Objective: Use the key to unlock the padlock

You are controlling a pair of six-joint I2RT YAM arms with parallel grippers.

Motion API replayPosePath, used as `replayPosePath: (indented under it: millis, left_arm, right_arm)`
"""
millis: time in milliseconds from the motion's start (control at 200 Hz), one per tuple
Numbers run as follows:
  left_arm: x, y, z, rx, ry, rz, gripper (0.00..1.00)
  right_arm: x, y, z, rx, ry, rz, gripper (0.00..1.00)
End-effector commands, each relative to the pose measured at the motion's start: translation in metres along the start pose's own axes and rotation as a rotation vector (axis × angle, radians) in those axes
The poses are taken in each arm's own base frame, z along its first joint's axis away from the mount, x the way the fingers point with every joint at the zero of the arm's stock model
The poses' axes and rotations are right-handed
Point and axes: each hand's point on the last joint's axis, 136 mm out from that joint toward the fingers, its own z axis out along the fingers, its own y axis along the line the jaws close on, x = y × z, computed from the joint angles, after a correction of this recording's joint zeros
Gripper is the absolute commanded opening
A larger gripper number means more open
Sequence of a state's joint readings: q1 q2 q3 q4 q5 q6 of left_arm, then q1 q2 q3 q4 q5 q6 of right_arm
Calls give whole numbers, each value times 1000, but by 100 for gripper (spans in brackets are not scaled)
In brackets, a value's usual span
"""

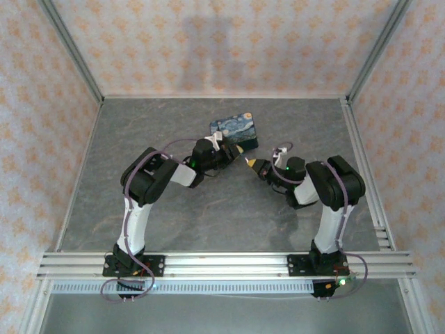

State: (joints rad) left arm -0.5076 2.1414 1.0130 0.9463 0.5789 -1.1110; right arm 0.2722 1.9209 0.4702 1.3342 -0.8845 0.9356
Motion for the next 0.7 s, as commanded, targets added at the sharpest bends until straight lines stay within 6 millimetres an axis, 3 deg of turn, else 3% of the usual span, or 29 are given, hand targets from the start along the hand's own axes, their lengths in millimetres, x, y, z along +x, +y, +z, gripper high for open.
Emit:
replayPosePath:
  millis: [0,405,696]
  left_arm:
    - [-12,-41,-8,129,-15,20,0]
    - [-11,-41,-11,153,-19,14,0]
    - [-8,-37,-10,157,-19,4,0]
  right_arm:
    - [-7,11,6,-57,-5,-31,0]
    - [-10,2,12,-41,-11,5,0]
    - [-14,11,12,-61,-17,-7,0]
